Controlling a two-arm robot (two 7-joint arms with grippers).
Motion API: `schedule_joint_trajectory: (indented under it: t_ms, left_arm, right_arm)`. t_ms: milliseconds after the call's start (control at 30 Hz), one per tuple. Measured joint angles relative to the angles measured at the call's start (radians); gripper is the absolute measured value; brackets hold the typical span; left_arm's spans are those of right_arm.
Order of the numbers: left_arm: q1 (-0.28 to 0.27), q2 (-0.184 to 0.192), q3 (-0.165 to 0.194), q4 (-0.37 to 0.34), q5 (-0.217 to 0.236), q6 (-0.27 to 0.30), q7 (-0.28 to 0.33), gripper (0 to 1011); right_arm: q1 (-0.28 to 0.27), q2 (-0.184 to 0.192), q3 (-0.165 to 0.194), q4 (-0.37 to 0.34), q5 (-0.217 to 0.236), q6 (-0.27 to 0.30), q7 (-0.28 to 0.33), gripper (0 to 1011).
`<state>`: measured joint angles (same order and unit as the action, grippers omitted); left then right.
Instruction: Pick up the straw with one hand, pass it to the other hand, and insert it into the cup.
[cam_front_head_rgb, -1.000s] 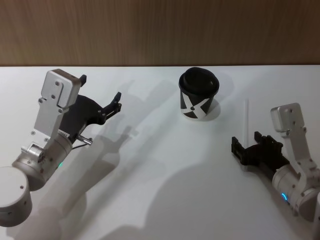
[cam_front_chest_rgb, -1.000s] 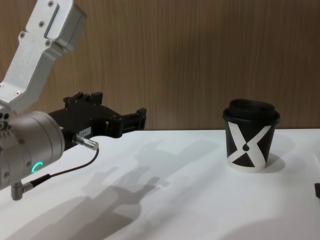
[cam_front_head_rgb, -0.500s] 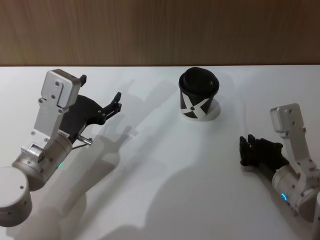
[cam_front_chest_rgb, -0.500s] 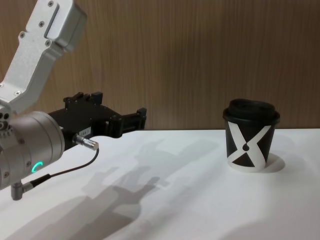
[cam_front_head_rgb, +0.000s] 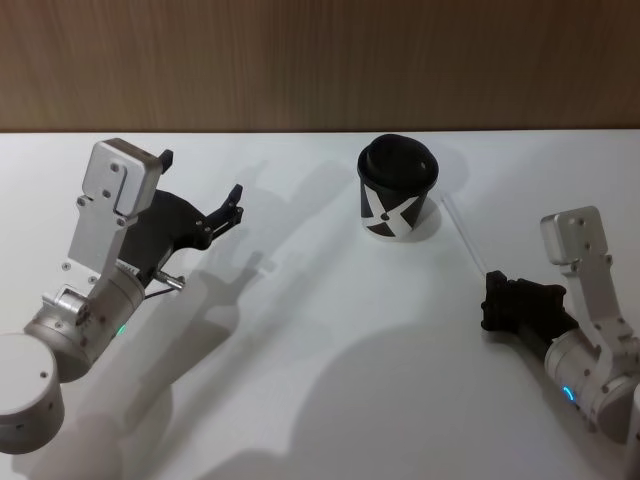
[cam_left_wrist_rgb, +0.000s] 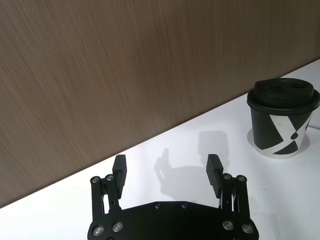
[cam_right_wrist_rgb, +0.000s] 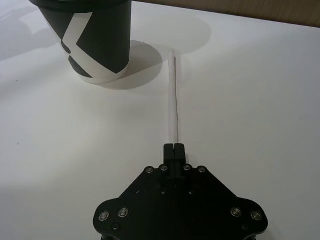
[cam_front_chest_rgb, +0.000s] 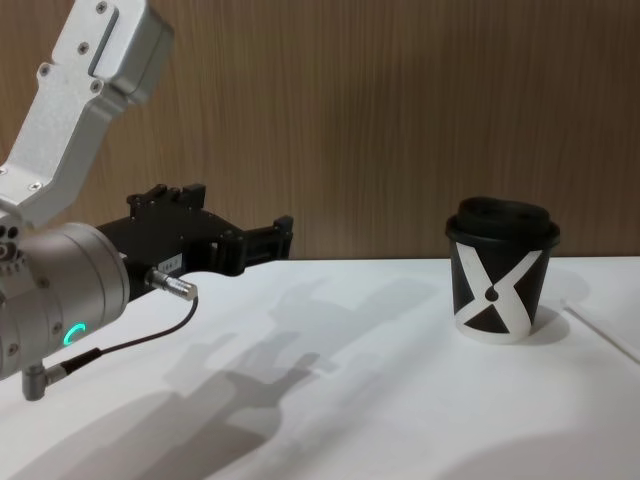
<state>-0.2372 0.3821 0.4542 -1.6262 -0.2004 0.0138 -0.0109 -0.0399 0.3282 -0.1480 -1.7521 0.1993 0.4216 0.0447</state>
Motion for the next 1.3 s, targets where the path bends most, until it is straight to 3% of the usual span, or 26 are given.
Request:
schedule_joint_trajectory:
  t_ms: [267, 567, 1300]
  left_arm:
    - [0.000, 0.000, 0.000, 0.000, 0.000, 0.000, 0.000, 1003]
    - [0.000, 0.000, 0.000, 0.000, 0.000, 0.000, 0.000, 1003]
    - [0.000, 0.000, 0.000, 0.000, 0.000, 0.000, 0.000, 1003]
  right_arm:
    - [0.000, 0.001, 0.000, 0.000, -0.003, -0.003, 0.001, 0]
    - [-0.001, 0.028, -0.006, 0.010, -0.044, -0.062, 0.006, 0]
    - [-0.012, 0.176, -0.004, 0.006, -0.224, -0.258, 0.012, 0]
